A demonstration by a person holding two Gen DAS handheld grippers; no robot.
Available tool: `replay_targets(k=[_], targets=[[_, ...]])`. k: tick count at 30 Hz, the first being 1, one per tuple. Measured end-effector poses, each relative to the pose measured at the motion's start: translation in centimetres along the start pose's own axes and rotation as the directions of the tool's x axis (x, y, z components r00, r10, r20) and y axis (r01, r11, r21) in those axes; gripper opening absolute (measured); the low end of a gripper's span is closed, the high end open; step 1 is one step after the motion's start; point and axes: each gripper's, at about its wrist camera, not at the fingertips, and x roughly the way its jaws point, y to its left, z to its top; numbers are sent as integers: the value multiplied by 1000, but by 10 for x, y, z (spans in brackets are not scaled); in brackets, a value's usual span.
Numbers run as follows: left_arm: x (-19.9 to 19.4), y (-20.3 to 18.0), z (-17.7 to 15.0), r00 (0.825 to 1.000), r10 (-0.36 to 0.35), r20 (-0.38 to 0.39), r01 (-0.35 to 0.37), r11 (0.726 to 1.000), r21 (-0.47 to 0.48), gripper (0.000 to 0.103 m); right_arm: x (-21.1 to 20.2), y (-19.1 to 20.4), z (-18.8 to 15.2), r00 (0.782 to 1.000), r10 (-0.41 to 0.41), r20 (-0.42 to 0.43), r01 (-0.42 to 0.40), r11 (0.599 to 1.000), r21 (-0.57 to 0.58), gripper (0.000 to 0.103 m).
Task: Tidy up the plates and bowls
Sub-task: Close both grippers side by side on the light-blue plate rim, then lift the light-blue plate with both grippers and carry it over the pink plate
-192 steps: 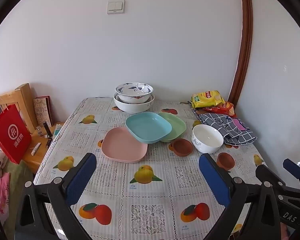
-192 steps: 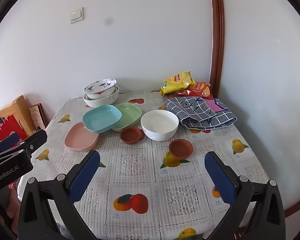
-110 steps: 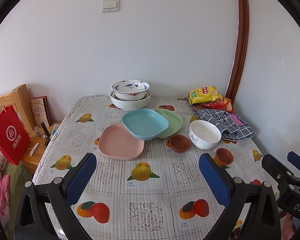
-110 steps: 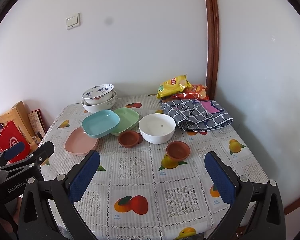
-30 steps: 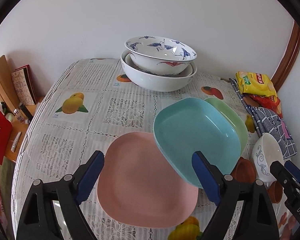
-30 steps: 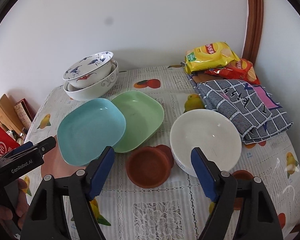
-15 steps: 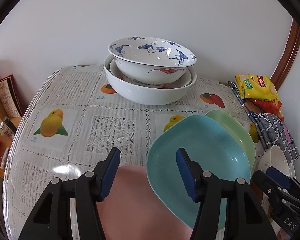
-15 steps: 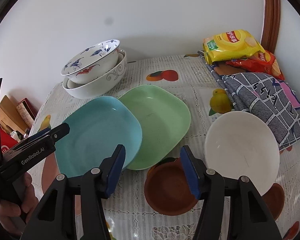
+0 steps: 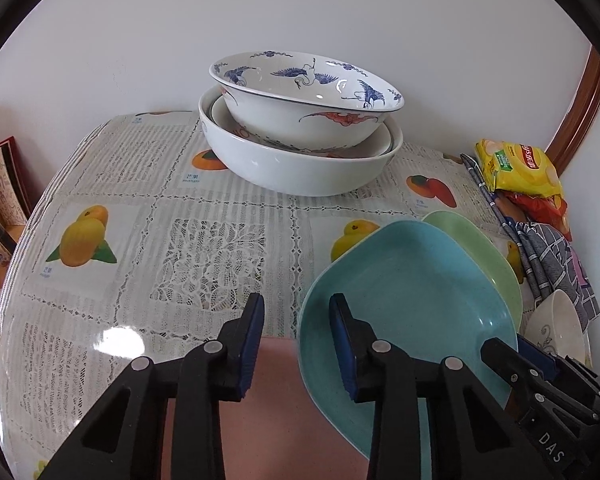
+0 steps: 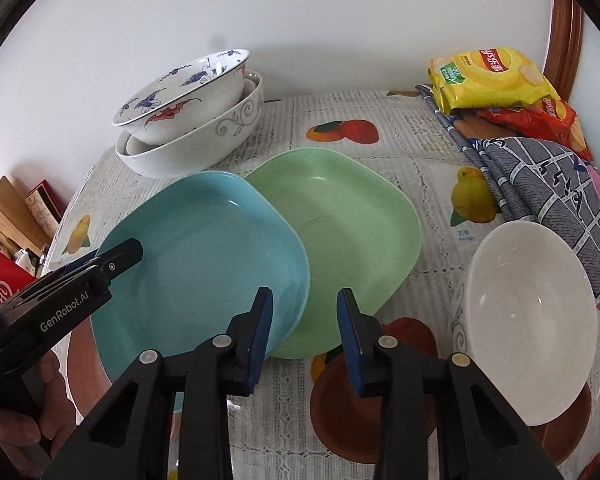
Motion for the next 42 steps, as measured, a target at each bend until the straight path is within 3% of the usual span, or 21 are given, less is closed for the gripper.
replay_targets(k=[4,6,13,23,42], targets=[[-2,-3,-4,1000,-14,2,14,1000,14,19,1,1,0,1000,24,8,-24,1000,13,15],[-3,-5,-5,1000,-18,-2,18,1000,22,14,0,1,0,1000,18,14,-19,1000,14,14],[-20,-10,-7,999,-25,23,24,999,31,12,-12,-2,-1,999,15,28,-16,999,30,12],[-64,-27,-14,996,-51,76,47,998,51,12,-61,-11,-6,995,3,99,-7,999,38,12],[-132,-63,-61,988,-94,119,88,995,54,12,-145,-38,-52,981,-26,191,13,998,69,12]])
